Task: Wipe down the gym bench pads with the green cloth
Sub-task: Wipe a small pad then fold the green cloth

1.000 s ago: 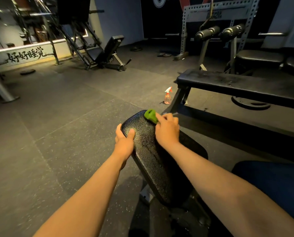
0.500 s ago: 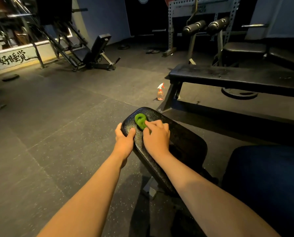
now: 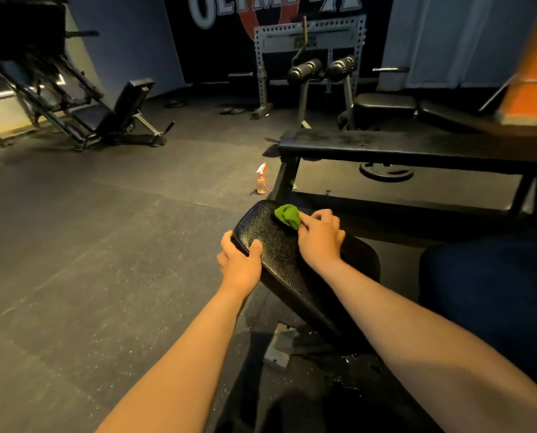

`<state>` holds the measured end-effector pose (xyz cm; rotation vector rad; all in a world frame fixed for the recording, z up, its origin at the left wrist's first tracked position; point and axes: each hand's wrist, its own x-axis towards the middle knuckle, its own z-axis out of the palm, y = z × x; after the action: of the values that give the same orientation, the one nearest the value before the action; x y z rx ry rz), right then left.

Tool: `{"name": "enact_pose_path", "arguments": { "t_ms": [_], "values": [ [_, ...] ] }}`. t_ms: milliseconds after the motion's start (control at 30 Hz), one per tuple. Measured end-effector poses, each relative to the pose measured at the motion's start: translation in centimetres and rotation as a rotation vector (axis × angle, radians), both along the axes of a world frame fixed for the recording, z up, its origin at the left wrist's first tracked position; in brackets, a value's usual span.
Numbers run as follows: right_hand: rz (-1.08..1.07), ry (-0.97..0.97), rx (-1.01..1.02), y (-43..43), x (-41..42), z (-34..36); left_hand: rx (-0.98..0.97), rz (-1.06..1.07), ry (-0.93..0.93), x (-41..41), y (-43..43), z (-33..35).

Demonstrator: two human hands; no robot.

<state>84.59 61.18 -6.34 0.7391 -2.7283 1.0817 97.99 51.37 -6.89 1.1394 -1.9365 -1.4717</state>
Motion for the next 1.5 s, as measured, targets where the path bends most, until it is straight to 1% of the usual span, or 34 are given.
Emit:
{"name": "enact_pose_path", "arguments": {
  "t_ms": [67,133,200,300,400,467,567,633,767,833,900,967,1067,1167,1233,1333,1400,1500],
  "values": [
    [-0.066,-0.076,-0.027,-0.7,0.7,0.4,-0.023,-0.041,-0.013,0.0,-0.1,-0.1],
    [-0.048,-0.093,-0.067,-1.1,2.2,0.7,-0.025,-0.086,-0.007,0.2,-0.2,0.0],
    [-0.021,-0.081,-0.1,-1.0,3.7,0.5,-0.018,-0.134,0.023,0.4,-0.6,-0.1],
    [-0.013,-0.008,-0.074,-1.0,6.2,0.3,-0.004,-0.179,0.088,0.9,-1.6,-0.3],
    [0.122,-0.008,-0.078,-1.9,8.8,0.6,0.004,-0.2,0.138,1.2,-1.9,-0.1],
    [0.224,-0.035,-0.025,-2.2,9.6,1.2,-0.001,-0.219,0.171,1.6,-2.1,0.1],
    [0.272,0.004,0.077,-1.3,9.8,1.3,-0.028,-0.229,0.186,1.9,-1.9,0.1],
    [0.228,0.069,0.109,-0.4,10.5,0.5,-0.018,-0.23,0.192,2.0,-1.9,0.1],
    [0.065,0.17,0.174,2.4,11.1,-1.7,-0.03,-0.262,0.185,2.4,-1.8,0.3],
    [-0.005,0.145,0.184,4.0,11.1,-2.5,-0.029,-0.284,0.181,2.6,-1.9,0.3],
    [-0.069,0.081,0.166,4.8,11.4,-2.8,-0.004,-0.3,0.179,2.5,-2.1,0.3],
    [-0.058,0.076,0.132,4.3,11.8,-2.4,0.002,-0.301,0.176,2.4,-2.2,0.2],
    [0.088,0.148,0.017,1.2,12.5,-0.9,0.006,-0.295,0.18,2.1,-2.4,-0.2],
    [0.186,0.213,-0.038,-0.9,13.0,-0.8,0.024,-0.283,0.177,1.9,-2.8,-0.4],
    [0.2,0.249,0.037,-0.1,12.8,-1.5,0.029,-0.283,0.18,1.8,-2.8,-0.6],
    [0.147,0.367,0.241,2.0,12.8,-3.0,0.043,-0.286,0.203,2.1,-2.5,-0.4],
    [0.089,0.382,0.289,3.0,13.1,-3.6,0.055,-0.282,0.191,2.1,-2.5,-0.2],
    [0.061,0.353,0.302,5.3,13.7,-4.5,0.084,-0.288,0.15,2.0,-2.5,0.1]
  ]
}}
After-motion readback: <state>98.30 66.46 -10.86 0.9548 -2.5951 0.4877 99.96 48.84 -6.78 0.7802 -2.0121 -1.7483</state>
